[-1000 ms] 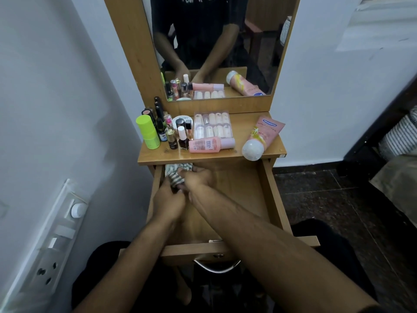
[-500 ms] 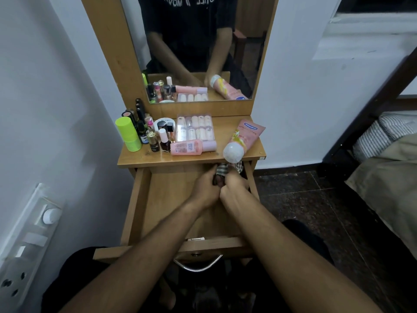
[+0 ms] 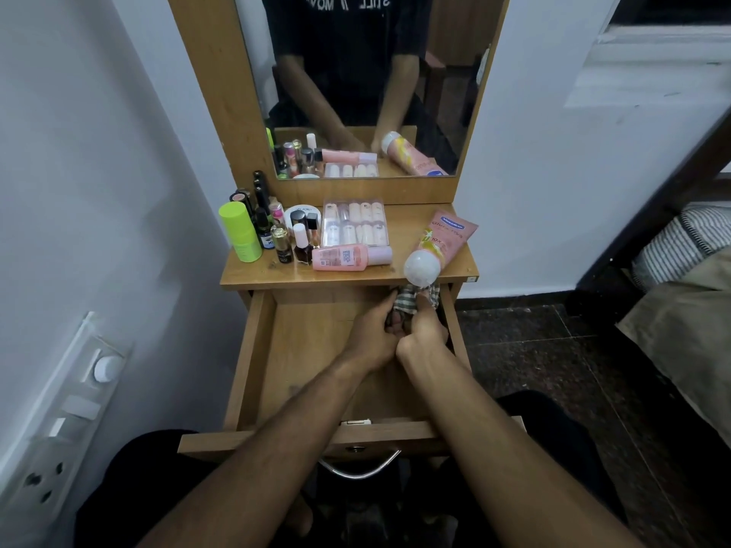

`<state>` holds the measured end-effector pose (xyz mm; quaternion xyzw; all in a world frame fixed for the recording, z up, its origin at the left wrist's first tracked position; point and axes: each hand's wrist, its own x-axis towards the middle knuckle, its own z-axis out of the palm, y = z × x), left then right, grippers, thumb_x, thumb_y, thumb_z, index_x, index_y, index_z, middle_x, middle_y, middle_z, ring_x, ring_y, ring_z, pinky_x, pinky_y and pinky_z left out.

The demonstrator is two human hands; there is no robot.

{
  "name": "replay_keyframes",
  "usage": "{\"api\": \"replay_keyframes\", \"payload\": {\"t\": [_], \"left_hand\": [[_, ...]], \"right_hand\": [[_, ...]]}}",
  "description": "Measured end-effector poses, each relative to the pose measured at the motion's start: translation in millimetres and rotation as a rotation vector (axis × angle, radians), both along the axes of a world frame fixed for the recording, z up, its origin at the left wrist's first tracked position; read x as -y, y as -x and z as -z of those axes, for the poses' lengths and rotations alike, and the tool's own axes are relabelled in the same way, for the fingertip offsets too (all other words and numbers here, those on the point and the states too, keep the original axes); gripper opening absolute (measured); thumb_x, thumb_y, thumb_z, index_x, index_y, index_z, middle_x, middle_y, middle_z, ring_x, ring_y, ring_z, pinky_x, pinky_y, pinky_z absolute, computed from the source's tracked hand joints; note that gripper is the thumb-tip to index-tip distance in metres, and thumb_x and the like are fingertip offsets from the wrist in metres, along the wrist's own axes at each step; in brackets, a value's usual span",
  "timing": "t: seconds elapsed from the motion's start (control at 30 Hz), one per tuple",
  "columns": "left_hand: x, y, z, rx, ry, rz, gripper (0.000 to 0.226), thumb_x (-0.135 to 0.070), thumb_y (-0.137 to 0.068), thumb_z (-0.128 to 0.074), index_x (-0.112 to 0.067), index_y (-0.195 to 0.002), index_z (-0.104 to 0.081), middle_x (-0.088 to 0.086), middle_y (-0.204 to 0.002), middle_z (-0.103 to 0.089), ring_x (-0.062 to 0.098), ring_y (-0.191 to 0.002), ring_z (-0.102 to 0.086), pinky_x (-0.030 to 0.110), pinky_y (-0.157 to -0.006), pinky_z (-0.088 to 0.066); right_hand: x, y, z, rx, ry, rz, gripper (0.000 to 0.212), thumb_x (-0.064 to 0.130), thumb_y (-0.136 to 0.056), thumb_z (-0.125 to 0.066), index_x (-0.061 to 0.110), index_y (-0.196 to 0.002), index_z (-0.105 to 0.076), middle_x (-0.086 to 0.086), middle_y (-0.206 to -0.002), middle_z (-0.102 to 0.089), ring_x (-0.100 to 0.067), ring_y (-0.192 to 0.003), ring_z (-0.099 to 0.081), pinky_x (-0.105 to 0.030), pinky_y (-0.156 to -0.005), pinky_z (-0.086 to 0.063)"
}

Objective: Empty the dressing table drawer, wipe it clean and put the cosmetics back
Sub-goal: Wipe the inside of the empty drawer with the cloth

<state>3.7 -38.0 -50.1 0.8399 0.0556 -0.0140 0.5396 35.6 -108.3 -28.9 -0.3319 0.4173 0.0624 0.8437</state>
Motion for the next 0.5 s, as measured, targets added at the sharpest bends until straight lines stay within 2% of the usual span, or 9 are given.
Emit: {"api": "replay_keyframes", "payload": {"t": [0.1,0.17,0.23,0.27,0.33,0.43,0.5], "left_hand": [[2,2,1,0.0,0.039,0.018,0.065,0.006,-0.091,-0.06,-0.01,-0.152,-0.042,-0.001,-0.135,-0.057,0.005,-0.122,-0.05,-0.005,-0.084,-0.034],[3,3,3,0.004,0.05,0.047,0.068,0.01,-0.089,-0.058,-0.012,-0.151,-0.042,-0.004,-0.138,-0.055,0.007,-0.127,-0.05,-0.001,-0.09,-0.038],[1,3,8,0.005,0.047,0.083,0.074,0.01,-0.085,-0.059,-0.016,-0.152,-0.042,-0.001,-0.143,-0.056,0.012,-0.132,-0.052,0.017,-0.104,-0.046],[0,4,9,-0.001,0.031,0.101,0.076,0.008,-0.084,-0.06,-0.019,-0.152,-0.041,0.001,-0.144,-0.057,0.013,-0.133,-0.052,0.027,-0.109,-0.046],[-2,5,8,0.008,-0.005,0.12,0.076,0.006,-0.085,-0.064,-0.022,-0.152,-0.041,0.001,-0.144,-0.058,0.013,-0.134,-0.052,0.035,-0.112,-0.045],[-3,10,4,0.055,-0.022,0.098,0.073,0.001,-0.088,-0.066,-0.024,-0.152,-0.042,0.001,-0.141,-0.061,0.01,-0.129,-0.056,0.029,-0.108,-0.047],[-3,17,2,0.13,-0.141,0.077,0.067,-0.009,-0.089,-0.065,-0.025,-0.151,-0.044,0.003,-0.129,-0.069,0.014,-0.116,-0.065,0.028,-0.097,-0.053]], "right_hand": [[4,4,-1,0.023,-0.002,-0.011,0.029,0.019,-0.087,-0.076,0.007,-0.11,-0.063,-0.013,-0.099,-0.068,-0.022,-0.082,-0.067,-0.024,-0.055,-0.053],[6,7,0,0.048,0.0,-0.014,0.021,0.012,-0.084,-0.078,0.008,-0.1,-0.064,-0.012,-0.098,-0.068,-0.02,-0.081,-0.067,-0.025,-0.06,-0.053],[5,11,4,0.071,0.063,-0.025,0.015,0.007,-0.083,-0.077,0.009,-0.094,-0.067,-0.011,-0.096,-0.069,-0.019,-0.079,-0.067,-0.025,-0.062,-0.054],[4,13,8,0.083,0.116,-0.032,0.017,0.007,-0.082,-0.077,0.009,-0.097,-0.069,-0.009,-0.098,-0.071,-0.019,-0.081,-0.069,-0.026,-0.066,-0.056],[1,15,12,0.11,0.224,-0.046,0.025,0.01,-0.083,-0.078,0.011,-0.108,-0.072,-0.007,-0.1,-0.074,-0.02,-0.09,-0.072,-0.031,-0.078,-0.06],[2,16,14,0.161,0.388,-0.086,0.025,0.014,-0.086,-0.077,0.017,-0.111,-0.076,-0.001,-0.098,-0.076,-0.017,-0.092,-0.073,-0.031,-0.082,-0.061],[4,18,14,0.188,0.529,-0.131,0.018,0.015,-0.087,-0.075,0.019,-0.105,-0.077,0.003,-0.092,-0.076,-0.015,-0.089,-0.072,-0.031,-0.082,-0.059]]}}
